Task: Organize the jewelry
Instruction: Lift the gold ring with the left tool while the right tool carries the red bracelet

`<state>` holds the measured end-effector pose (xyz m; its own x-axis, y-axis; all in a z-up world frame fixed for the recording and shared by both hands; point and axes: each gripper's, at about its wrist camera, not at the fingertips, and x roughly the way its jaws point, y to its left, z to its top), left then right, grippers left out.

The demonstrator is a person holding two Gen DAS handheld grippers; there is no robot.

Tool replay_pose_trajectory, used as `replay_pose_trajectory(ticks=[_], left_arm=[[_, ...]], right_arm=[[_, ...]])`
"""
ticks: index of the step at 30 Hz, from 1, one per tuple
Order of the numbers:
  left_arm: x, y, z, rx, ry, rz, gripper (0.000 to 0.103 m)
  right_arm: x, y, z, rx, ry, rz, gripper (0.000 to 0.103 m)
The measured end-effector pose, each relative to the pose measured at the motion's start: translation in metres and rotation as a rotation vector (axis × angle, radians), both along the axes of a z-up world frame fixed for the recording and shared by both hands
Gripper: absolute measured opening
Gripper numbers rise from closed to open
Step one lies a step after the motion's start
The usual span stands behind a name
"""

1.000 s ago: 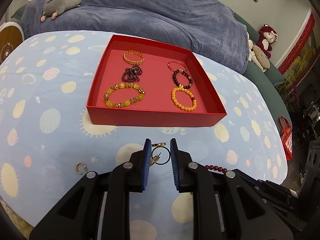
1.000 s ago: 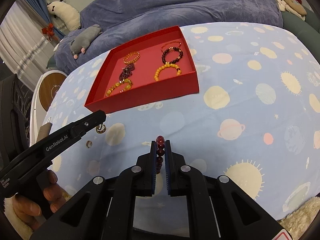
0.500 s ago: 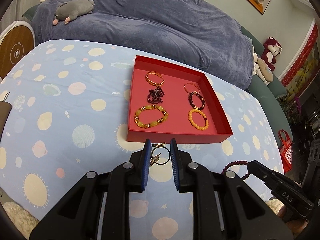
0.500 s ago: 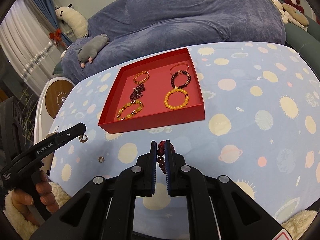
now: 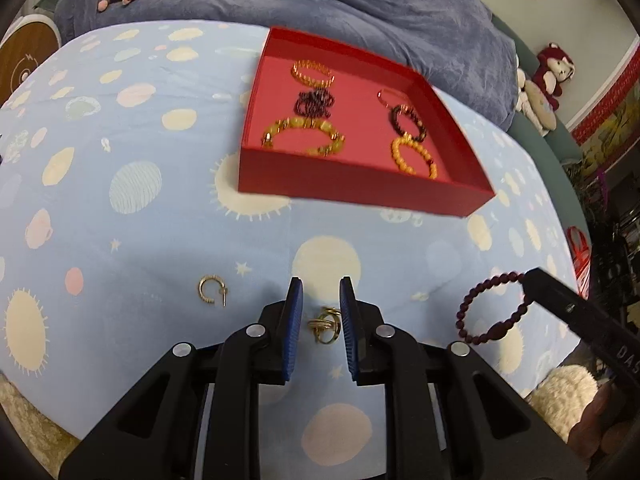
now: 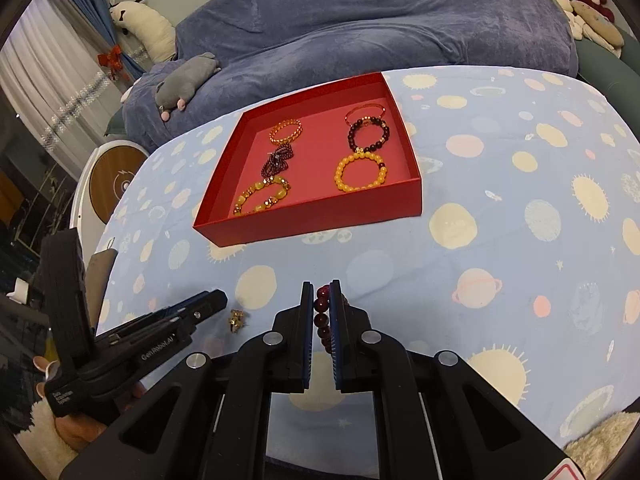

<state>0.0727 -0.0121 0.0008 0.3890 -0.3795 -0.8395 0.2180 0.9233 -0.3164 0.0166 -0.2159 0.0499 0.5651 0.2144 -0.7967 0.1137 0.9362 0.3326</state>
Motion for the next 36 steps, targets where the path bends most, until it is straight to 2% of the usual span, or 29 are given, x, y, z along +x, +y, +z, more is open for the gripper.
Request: replay_pose_trajectory(ticks=[2,5,8,10,11,22,25,36], left_arm=[[-0.005,0.003,-0.001,-0.019,0.002,0.006,0.017],[-0.007,0.005,-0.001,0.01,-0.008,0.009,0.017],[-0.011,0.01,0.0,-0.005,0.006,0.019,0.019],[-0.016,0.011,0.0,-0.011,0.011,0.01,0.026],[-0.018,0.011,0.0,-0.003,0.009,0.006,0.027],[-0.032,-0.021,-0.01,0.038,0.0,-0.096,0.027],[-0.03,-0.023,-0.018,0.066,0.006,-0.075,0.027],[-0.02,-0.026,-0.02,0.068,-0.031,-0.056,0.026]], right_arm=[[-0.002,0.0,-0.003,0.004,0.007,-0.002,0.008],[-0.003,0.0,-0.004,0.009,0.008,-0.005,0.008],[-0.003,0.0,-0.004,0.01,0.009,-0.005,0.008],[-0.004,0.0,-0.005,0.013,0.014,-0.006,0.008],[-0.004,0.0,-0.006,0.013,0.016,-0.006,0.008],[-0.006,0.004,-0.01,0.019,0.026,0.001,0.008],[-0.005,0.004,-0.011,0.023,0.029,0.001,0.008],[-0.005,0.003,-0.015,0.031,0.033,-0.002,0.008]])
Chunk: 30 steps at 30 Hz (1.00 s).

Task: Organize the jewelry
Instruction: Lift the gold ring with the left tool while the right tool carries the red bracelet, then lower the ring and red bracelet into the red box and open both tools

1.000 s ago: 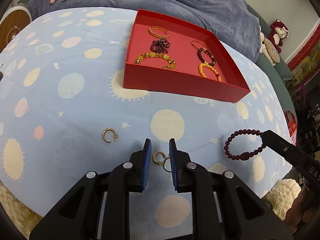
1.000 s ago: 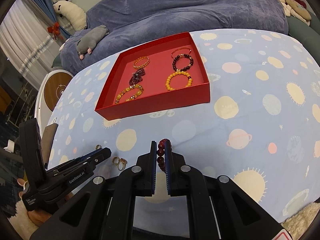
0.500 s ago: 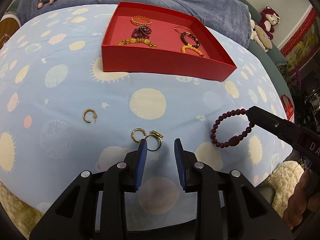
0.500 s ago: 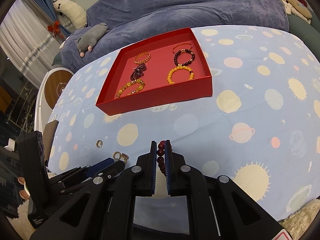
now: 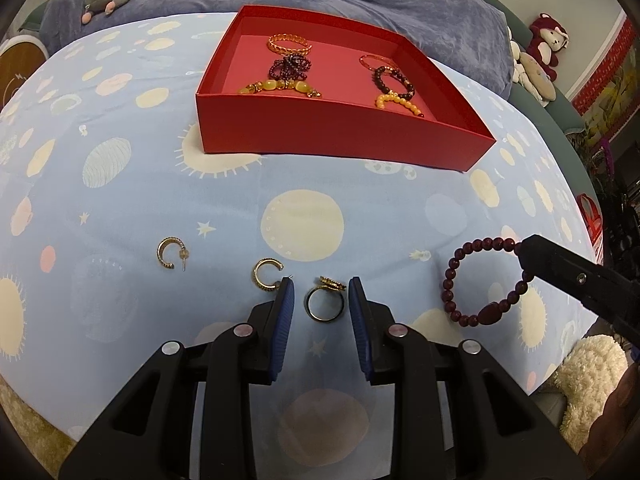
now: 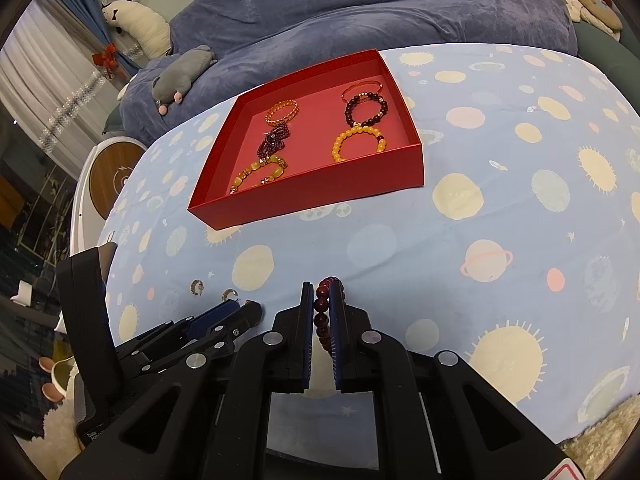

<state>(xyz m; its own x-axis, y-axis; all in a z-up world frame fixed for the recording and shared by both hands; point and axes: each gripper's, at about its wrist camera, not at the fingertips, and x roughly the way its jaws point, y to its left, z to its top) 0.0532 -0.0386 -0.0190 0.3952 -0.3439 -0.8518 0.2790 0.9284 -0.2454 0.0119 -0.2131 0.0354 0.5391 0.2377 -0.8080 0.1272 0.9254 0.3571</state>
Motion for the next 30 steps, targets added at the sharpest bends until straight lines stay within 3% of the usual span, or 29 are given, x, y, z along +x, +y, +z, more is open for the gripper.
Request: replay_pose_trajectory(ticks=[2,4,15,24,30], left_arm=[[0.0,-0.002,0.0,-0.006,-0.002,-0.007,0.026],[0.001,-0.003,0.0,-0.009,0.002,-0.013,0.019],[-0.004,-0.006,0.01,-0.02,0.004,-0.027,0.019],[0.002,-0.01,0.056,-0.085,-0.05,-0.04,0.019],[0.034,-0.015,0.093,-0.124,-0.117,-0.042,0.019]], right_arm=[[0.0,-0.001,-0.001,0.002,0.002,-0.002,0.008],[0.0,-0.001,-0.003,0.002,0.002,-0.003,0.008],[-0.002,-0.001,0.005,0.004,-0.015,-0.003,0.008],[0.006,0.001,0.034,-0.008,-0.078,0.022,0.008],[0.041,0.0,0.063,-0.012,-0.149,0.062,0.008]])
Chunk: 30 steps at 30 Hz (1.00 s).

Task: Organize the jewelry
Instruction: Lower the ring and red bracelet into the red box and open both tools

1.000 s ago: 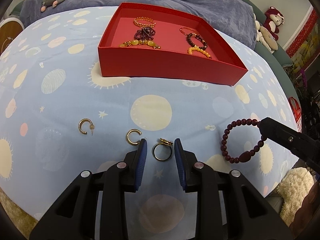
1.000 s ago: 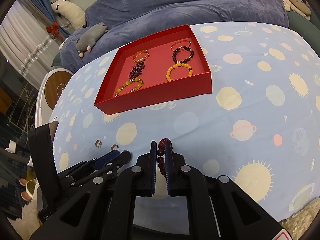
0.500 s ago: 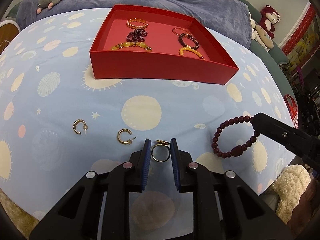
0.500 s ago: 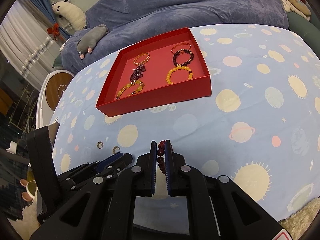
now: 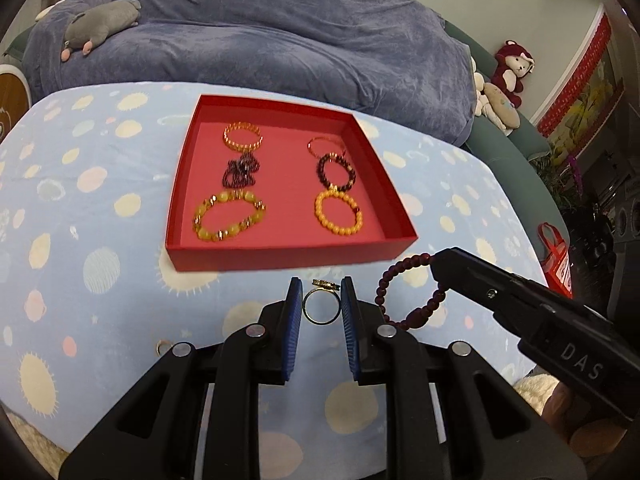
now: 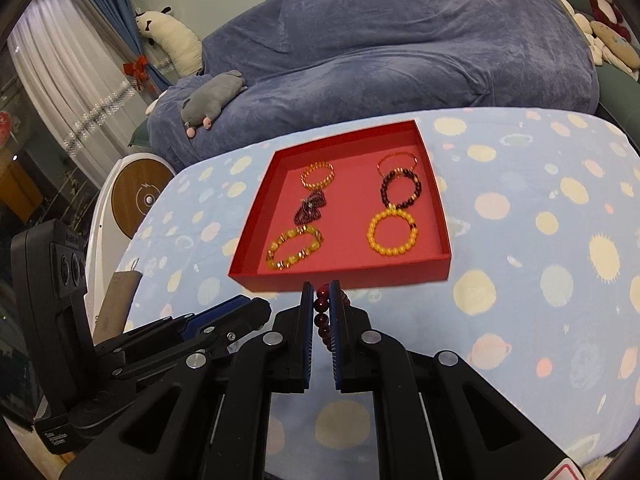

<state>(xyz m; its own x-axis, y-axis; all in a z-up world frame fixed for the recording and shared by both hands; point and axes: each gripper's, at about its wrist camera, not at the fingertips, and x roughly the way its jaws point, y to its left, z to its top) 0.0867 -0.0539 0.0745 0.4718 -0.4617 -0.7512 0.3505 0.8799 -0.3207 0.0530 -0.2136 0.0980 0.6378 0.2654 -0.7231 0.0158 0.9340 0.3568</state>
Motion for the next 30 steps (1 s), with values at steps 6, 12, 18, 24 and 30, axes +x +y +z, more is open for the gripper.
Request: replay_pose_trajectory(ticks=[6,12,18,24,30], left_arm=[[0.048,-0.004,0.026,-0.016,-0.068,0.025,0.019],[0.091,-0.011,0.03,0.016,-0.106,0.037,0.019],[0.122,-0.018,0.011,0.048,-0.084,0.042,0.019],[0.143,-0.021,-0.015,0.069,-0.045,0.048,0.019],[0.157,-0.027,-0.032,0.086,-0.025,0.047,0.01]], right_arm=[[0.05,-0.002,0.024,-0.019,-0.067,0.021,0.008],[0.095,-0.002,0.021,-0.026,-0.069,0.028,0.008],[0.124,0.002,-0.003,-0.028,-0.03,0.034,0.008],[0.147,0.0,-0.031,-0.005,0.02,0.014,0.008],[0.164,-0.003,-0.05,0.014,0.056,0.005,0.008]])
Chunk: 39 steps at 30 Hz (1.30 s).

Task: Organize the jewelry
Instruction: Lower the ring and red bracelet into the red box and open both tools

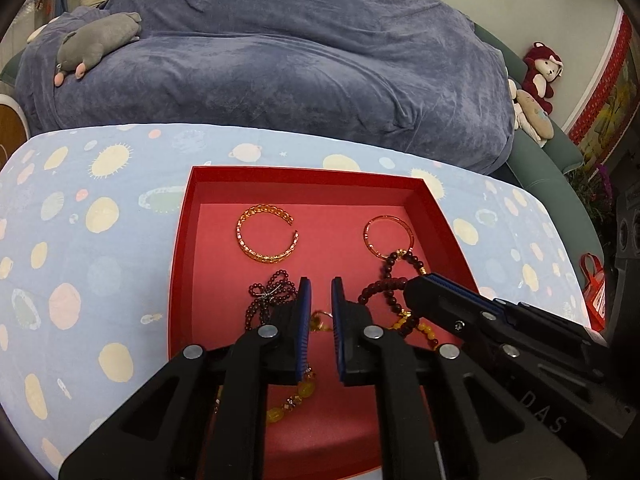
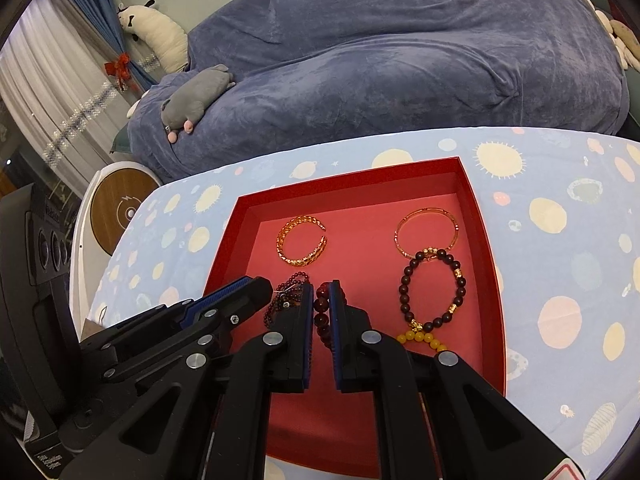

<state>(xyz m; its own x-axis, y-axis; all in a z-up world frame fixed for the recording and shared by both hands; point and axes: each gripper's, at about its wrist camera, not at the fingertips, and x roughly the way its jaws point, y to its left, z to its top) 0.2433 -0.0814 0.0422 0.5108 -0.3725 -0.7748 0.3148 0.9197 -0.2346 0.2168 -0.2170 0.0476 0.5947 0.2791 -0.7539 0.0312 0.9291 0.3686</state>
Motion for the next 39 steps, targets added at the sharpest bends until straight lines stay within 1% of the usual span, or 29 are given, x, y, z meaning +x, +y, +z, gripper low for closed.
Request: replay_pose_trajectory(ticks=[5,8,10,11,12,14,18,21,25,31,35,39], left_arm=[[0.011,0.0,-0.012,0.014,0.018,0.017,0.01],[0.012,0.008,-0.012,0.012,0.018,0.038,0.012],[0.01,0.015,-0.01,0.007,0.016,0.062,0.027],[0.008,0.019,-0.008,-0.001,0.012,0.076,0.031],[0.006,0.024,-0.005,-0.006,0.009,0.09,0.037],[0.0,0.033,0.0,-0.02,-0.005,0.104,0.038],[-0.019,0.052,0.011,-0.018,-0.025,0.131,0.043],[-0.036,0.064,0.016,0.003,-0.035,0.144,0.049],[-0.064,0.079,0.016,0.036,-0.037,0.144,0.049],[-0.104,0.103,-0.001,0.086,-0.001,0.157,0.049],[-0.13,0.119,-0.015,0.075,0.047,0.183,0.049],[-0.153,0.128,-0.032,0.103,0.074,0.185,0.049]], right_arm=[[0.007,-0.001,-0.01,-0.035,0.013,-0.008,0.009],[0.005,-0.009,-0.01,-0.043,0.004,-0.033,0.011],[0.002,-0.013,-0.007,-0.069,-0.001,-0.049,0.013],[0.0,-0.016,-0.006,-0.075,-0.001,-0.059,0.016],[-0.003,-0.019,-0.005,-0.075,-0.002,-0.07,0.022],[-0.011,-0.023,0.0,-0.075,-0.012,-0.081,0.025],[-0.032,-0.023,0.008,-0.077,-0.022,-0.085,0.026],[-0.051,-0.018,0.011,-0.083,-0.022,-0.074,0.026],[-0.078,-0.006,0.012,-0.086,-0.012,-0.059,0.026],[-0.118,0.015,0.002,-0.071,0.03,-0.032,0.026],[-0.143,0.038,-0.013,-0.061,0.078,0.006,0.026],[-0.163,0.069,-0.031,-0.089,0.118,0.066,0.026]])
